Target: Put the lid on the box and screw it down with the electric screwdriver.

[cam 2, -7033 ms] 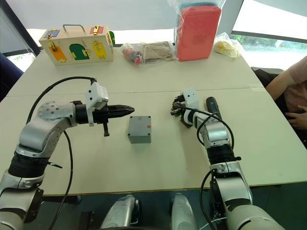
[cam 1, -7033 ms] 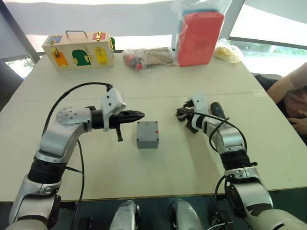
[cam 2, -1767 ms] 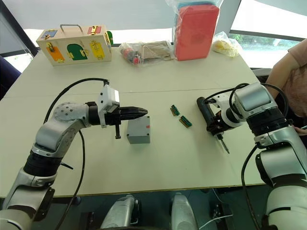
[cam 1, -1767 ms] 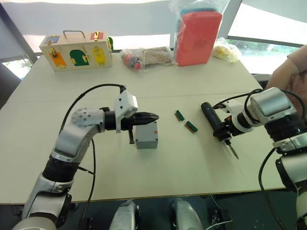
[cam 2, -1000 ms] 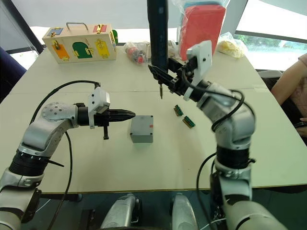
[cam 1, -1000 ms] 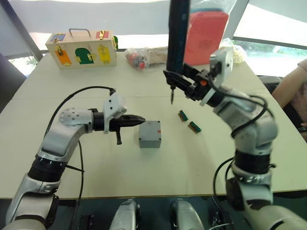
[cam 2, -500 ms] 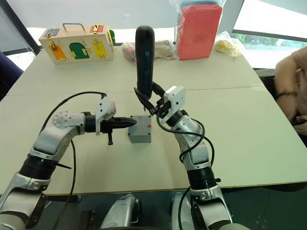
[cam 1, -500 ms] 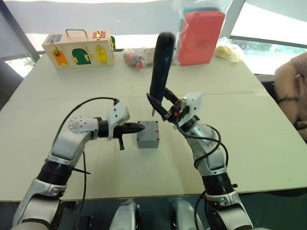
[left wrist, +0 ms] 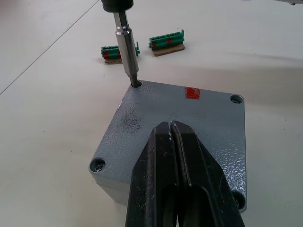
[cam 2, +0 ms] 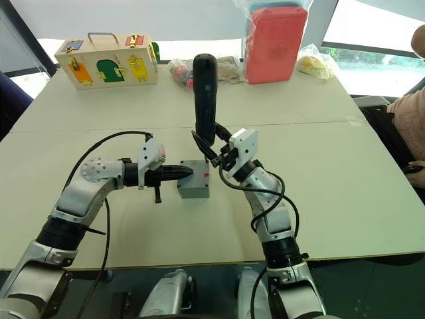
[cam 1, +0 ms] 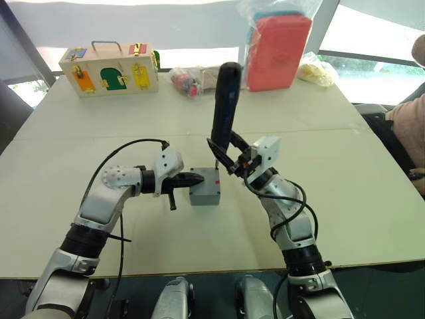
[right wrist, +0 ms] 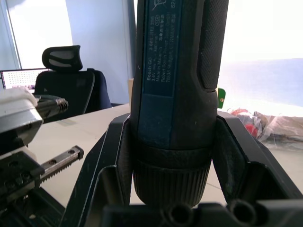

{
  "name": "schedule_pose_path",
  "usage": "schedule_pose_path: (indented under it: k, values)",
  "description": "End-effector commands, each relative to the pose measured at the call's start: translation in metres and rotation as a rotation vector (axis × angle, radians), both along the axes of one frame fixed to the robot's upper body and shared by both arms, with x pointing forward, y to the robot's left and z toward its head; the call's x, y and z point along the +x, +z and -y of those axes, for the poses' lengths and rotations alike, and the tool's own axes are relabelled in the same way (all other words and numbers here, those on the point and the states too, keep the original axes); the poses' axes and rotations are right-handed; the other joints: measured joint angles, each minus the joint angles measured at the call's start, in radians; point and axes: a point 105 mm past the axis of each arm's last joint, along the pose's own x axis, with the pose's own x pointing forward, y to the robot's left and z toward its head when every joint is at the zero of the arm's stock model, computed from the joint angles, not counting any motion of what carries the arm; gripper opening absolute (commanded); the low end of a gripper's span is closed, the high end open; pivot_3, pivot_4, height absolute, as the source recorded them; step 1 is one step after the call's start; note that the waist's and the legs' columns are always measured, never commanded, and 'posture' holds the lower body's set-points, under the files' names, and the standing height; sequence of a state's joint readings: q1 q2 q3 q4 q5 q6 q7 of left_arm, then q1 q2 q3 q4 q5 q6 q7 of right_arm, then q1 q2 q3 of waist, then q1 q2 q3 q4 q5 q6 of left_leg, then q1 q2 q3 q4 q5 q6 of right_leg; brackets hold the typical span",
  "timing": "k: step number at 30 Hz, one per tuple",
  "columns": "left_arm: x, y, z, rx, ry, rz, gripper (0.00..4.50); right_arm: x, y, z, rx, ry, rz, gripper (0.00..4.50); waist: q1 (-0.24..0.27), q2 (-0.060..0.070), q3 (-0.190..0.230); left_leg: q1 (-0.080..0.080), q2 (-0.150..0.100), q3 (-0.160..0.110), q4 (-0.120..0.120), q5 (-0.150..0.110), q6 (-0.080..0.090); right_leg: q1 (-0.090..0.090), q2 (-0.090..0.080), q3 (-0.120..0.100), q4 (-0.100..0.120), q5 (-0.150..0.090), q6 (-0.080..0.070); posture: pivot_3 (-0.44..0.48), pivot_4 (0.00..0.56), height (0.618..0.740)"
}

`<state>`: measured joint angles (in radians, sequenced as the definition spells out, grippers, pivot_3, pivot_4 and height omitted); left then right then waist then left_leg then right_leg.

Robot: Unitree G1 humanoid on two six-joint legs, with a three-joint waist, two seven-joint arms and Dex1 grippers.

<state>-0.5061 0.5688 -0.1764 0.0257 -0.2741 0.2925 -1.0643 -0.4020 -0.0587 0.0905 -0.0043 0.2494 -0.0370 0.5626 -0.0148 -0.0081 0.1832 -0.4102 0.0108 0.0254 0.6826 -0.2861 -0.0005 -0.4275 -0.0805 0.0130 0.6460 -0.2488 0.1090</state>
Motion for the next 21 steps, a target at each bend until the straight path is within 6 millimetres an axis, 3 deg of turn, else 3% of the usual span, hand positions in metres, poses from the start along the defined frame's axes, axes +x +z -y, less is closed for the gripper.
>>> schedule_pose_path:
  k: [1,7,21]
  values:
    - [0.000,-0.009,-0.002,0.023,0.008,-0.023,0.00,-0.012,0.022,-0.002,0.024,0.025,0.098,1.86,0.000,0.000,0.000,0.000,0.000,0.000,0.000,0.000,0.000,0.000,0.000,0.000,0.000,0.000,0.000,0.000,0.150,0.730]
    - [0.000,-0.009,-0.001,0.025,0.003,-0.023,0.00,-0.012,0.017,-0.003,0.011,0.022,0.089,1.86,0.000,0.000,0.000,0.000,0.000,0.000,0.000,0.000,0.000,0.000,0.000,0.000,0.000,0.000,0.000,0.000,0.150,0.730]
    - [-0.002,-0.017,0.001,0.045,-0.001,-0.029,0.00,-0.007,-0.032,-0.012,-0.108,0.027,-0.097,1.86,-0.001,0.000,-0.006,0.003,0.000,0.000,0.000,0.000,0.000,0.003,0.000,0.000,0.000,0.000,0.000,0.000,0.150,0.730]
